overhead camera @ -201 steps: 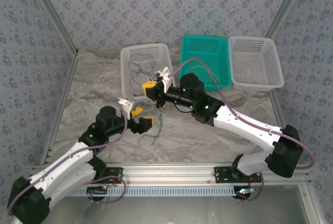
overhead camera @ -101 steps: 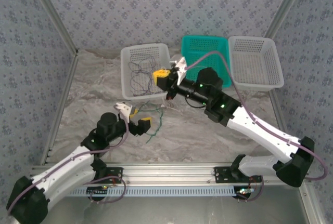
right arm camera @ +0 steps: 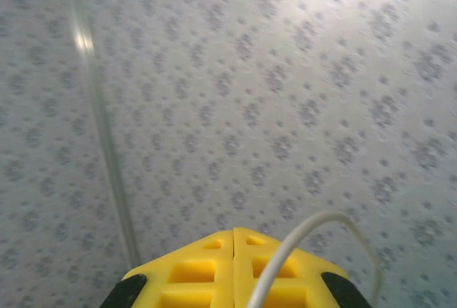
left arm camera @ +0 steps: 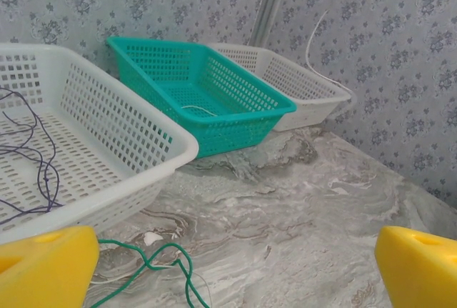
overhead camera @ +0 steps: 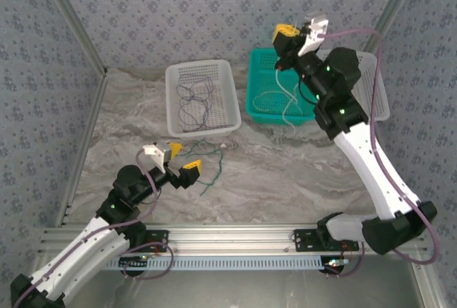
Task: Untangle the cables
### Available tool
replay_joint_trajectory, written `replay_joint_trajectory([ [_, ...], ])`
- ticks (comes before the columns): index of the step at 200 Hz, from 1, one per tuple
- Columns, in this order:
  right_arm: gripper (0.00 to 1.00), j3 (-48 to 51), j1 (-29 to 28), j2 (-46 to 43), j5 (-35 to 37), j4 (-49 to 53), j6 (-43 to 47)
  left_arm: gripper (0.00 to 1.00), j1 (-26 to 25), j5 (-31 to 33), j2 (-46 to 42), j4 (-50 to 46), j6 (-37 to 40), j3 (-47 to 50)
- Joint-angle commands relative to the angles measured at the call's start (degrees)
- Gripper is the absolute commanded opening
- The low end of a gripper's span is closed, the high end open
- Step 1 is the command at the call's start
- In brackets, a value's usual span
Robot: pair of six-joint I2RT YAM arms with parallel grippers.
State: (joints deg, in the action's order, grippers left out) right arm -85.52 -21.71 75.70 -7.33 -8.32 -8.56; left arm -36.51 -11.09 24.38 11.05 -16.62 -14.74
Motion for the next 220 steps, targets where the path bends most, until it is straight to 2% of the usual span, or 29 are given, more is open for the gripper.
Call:
replay_joint_trajectory([
  [1, 0.0, -2.5, 4.3, 6.8, -3.6, 1.8, -3.2, 0.99, -0.4, 0.0, -0.6, -0.9, -0.7, -1.9],
  [31, 0.0, -0.6, 7.2, 14.3, -4.4, -1.5, -4.5, 0.99, -0.4, 0.5, -1.1, -2.4, -1.1, -2.1],
  [63, 0.0, -1.2, 8.6, 23.0, -2.5, 3.9, -7.4, 0.99, -0.4, 1.7, -2.2, -4.5, -2.0, -2.0],
  [71, 0.1, -1.3, 9.0, 25.0, -2.4, 5.2, -9.5, 0.99, -0.3, 3.2, -2.6, -4.9, -3.0, -1.9],
  [86, 0.49, -2.3, 9.7, 28.0, -0.8, 9.3, -14.5, 0.99, -0.4, 8.2, -3.4, -6.1, -6.0, -1.8],
  [92, 0.59, -3.1, 10.1, 28.7, -0.4, 11.6, -16.4, 0.99, -0.4, 10.6, -3.5, -7.2, -7.4, -1.9],
  [102, 0.68, -4.1, 10.4, 28.8, 0.4, 14.4, -18.2, 0.99, -0.4, 14.7, -3.5, -9.6, -9.6, -2.5],
  [124, 0.8, -5.0, 10.2, 26.0, 4.1, 19.4, -19.0, 0.99, -0.2, 23.8, -3.0, -16.8, -15.8, -4.9],
  [141, 0.82, -4.3, 10.0, 22.3, 5.1, 21.4, -18.7, 0.99, 0.0, 27.9, -2.2, -20.2, -19.4, -6.0],
  [177, 0.82, 4.1, 6.4, 10.8, 0.7, 19.5, -16.2, 0.99, 0.8, 28.7, 2.9, -22.3, -25.3, -8.5],
  [194, 0.82, 11.2, 0.8, 5.3, 0.0, 18.1, -14.6, 0.99, 1.6, 28.9, 7.5, -25.1, -28.7, -11.1],
  [220, 0.82, 24.7, -11.8, -0.1, 9.1, 14.3, -15.4, 0.99, 2.9, 27.3, 13.7, -26.8, -30.5, -14.4],
])
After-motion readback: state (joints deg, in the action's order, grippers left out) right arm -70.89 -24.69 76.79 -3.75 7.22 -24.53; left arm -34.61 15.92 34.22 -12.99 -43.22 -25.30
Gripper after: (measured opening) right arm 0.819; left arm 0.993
